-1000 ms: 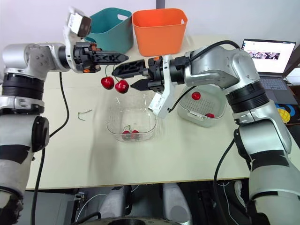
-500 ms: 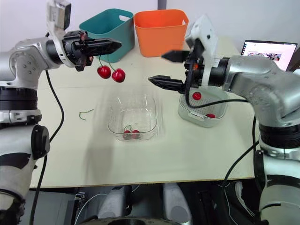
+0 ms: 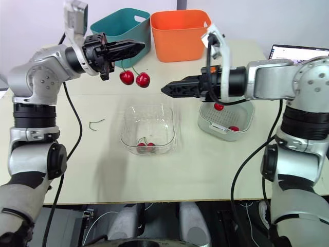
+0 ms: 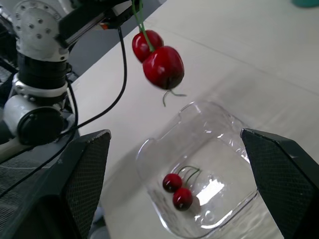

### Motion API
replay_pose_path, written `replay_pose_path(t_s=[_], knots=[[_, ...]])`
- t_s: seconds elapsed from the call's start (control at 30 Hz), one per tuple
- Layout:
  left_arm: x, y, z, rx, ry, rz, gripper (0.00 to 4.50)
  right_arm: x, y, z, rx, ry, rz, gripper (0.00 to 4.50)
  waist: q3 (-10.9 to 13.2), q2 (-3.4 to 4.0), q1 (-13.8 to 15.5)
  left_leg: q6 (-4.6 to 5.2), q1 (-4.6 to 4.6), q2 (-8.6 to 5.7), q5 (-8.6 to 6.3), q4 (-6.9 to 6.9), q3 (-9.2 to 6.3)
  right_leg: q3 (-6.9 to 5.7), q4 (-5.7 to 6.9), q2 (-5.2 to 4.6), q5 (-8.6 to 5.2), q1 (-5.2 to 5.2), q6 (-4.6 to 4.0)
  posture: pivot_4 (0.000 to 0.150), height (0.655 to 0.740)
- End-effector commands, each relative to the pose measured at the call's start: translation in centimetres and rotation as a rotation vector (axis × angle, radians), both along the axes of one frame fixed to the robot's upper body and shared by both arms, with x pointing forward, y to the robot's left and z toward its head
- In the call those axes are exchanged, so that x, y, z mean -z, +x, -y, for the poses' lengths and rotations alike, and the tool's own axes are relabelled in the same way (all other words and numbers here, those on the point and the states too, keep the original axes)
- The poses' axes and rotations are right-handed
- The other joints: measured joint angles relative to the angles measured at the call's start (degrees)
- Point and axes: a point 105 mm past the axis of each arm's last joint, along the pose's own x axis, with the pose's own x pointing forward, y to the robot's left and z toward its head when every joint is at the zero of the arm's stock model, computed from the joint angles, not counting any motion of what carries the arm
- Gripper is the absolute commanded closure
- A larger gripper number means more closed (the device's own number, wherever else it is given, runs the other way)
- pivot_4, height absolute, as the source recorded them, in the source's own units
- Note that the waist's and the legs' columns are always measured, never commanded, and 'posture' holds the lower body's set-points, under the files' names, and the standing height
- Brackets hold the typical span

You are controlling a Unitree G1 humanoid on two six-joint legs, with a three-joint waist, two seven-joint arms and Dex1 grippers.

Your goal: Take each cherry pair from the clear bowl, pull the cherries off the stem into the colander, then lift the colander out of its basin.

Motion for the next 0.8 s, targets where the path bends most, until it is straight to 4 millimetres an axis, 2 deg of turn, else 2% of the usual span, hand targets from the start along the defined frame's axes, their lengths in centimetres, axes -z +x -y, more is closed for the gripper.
replay_pose_path(t_s=[0.03, 0.23, 0.67, 0.8], knots=[[-0.5, -0.6, 0.9, 0.028, -0.017, 0.045, 4.50, -1.3, 0.5, -0.9, 0.030, 0.009, 0.103, 0.01, 0.0, 0.00, 0.0, 0.00, 0.00, 0.00, 0.00, 0.00, 0.00, 0.00, 0.00, 0.00, 0.00, 0.00, 0.00, 0.150, 0.7400], [-0.2, -0.7, 2.3, 0.061, -0.022, 0.047, 4.50, -1.1, 1.2, -1.9, 0.035, -0.010, 0.159, 0.01, 0.0, 0.00, -0.1, 0.00, 0.00, 0.00, 0.00, -0.01, 0.00, 0.00, -0.01, 0.00, 0.00, -0.01, 0.00, 0.150, 0.7400], [-0.1, -0.2, 3.1, 0.050, -0.052, 0.045, 4.50, 0.0, 1.3, -2.6, 0.007, -0.043, 0.147, 0.01, 0.0, 0.00, 0.0, 0.00, 0.00, 0.00, 0.00, -0.01, 0.00, -0.01, -0.01, 0.01, 0.00, 0.00, 0.00, 0.150, 0.7400], [0.1, -0.3, 3.2, 0.053, -0.049, 0.044, 4.50, -0.2, 1.4, -2.8, 0.005, -0.037, 0.158, 1.32, 0.0, 0.00, -0.1, 0.00, 0.00, 0.00, 0.00, -0.01, 0.00, -0.01, -0.03, 0.01, 0.00, -0.01, 0.00, 0.150, 0.7400]])
